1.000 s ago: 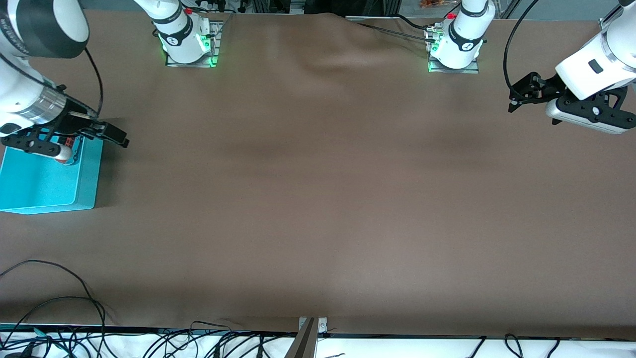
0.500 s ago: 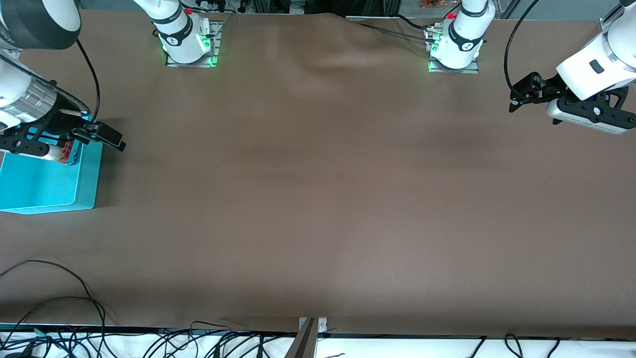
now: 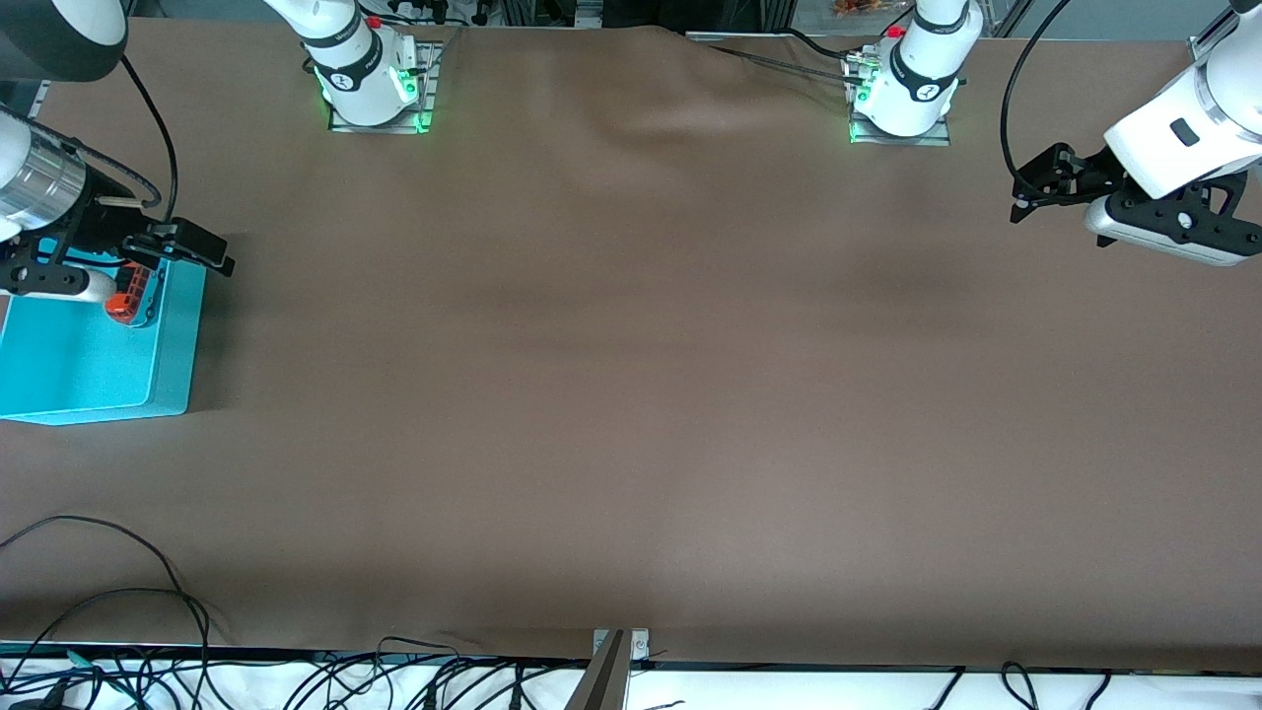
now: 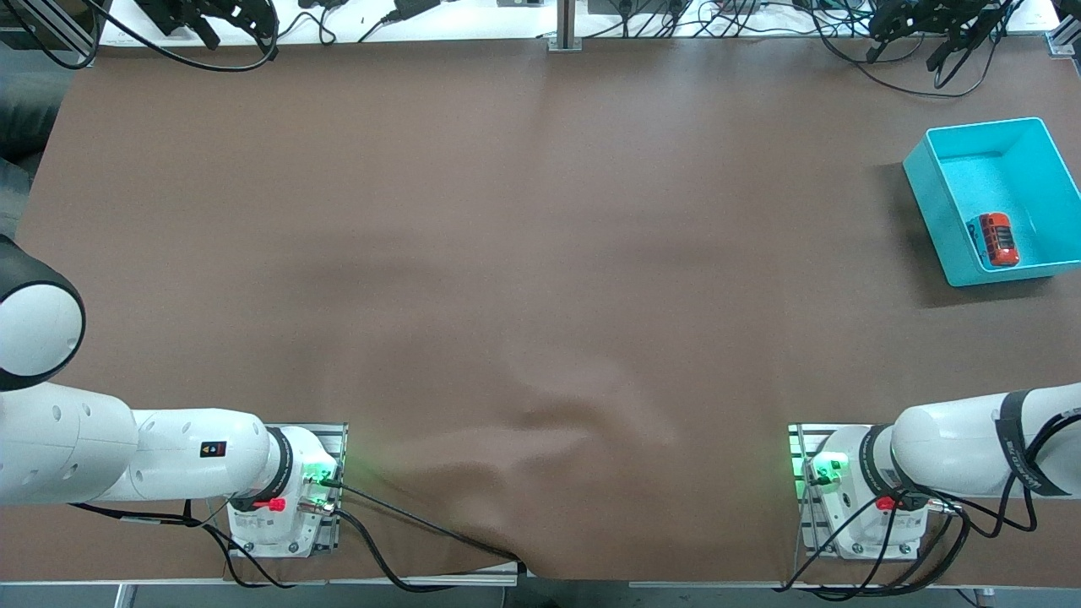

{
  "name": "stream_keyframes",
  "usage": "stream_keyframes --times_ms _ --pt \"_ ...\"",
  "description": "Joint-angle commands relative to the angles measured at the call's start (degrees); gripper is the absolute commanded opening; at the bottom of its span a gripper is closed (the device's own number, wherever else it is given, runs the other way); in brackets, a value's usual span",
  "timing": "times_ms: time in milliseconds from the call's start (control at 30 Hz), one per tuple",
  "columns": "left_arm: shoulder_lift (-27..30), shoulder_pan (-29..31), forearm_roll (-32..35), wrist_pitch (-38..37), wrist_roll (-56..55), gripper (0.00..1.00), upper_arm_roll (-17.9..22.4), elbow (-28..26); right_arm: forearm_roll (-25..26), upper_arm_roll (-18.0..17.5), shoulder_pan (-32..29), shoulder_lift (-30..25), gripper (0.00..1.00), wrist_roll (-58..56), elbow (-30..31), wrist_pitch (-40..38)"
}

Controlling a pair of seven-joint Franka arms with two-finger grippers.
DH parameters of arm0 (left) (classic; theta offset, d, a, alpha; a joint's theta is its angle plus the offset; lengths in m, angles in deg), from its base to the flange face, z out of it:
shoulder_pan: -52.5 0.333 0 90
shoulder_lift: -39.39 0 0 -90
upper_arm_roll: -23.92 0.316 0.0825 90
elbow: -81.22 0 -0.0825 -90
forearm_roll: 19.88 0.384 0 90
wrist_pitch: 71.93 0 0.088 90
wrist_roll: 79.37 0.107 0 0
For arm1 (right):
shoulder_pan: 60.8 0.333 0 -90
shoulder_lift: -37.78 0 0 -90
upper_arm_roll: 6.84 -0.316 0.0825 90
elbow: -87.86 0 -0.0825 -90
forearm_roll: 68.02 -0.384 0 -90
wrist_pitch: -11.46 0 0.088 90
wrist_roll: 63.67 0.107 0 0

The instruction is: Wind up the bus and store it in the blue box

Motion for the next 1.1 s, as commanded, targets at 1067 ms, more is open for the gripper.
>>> stream_keyframes --times_ms 1067 --pt "0.1 0.1 1.4 -1.1 -0.6 1.00 -0.4 0.9 2.3 1.5 0.2 0.8 1.00 -6.0 -7.5 -8.9"
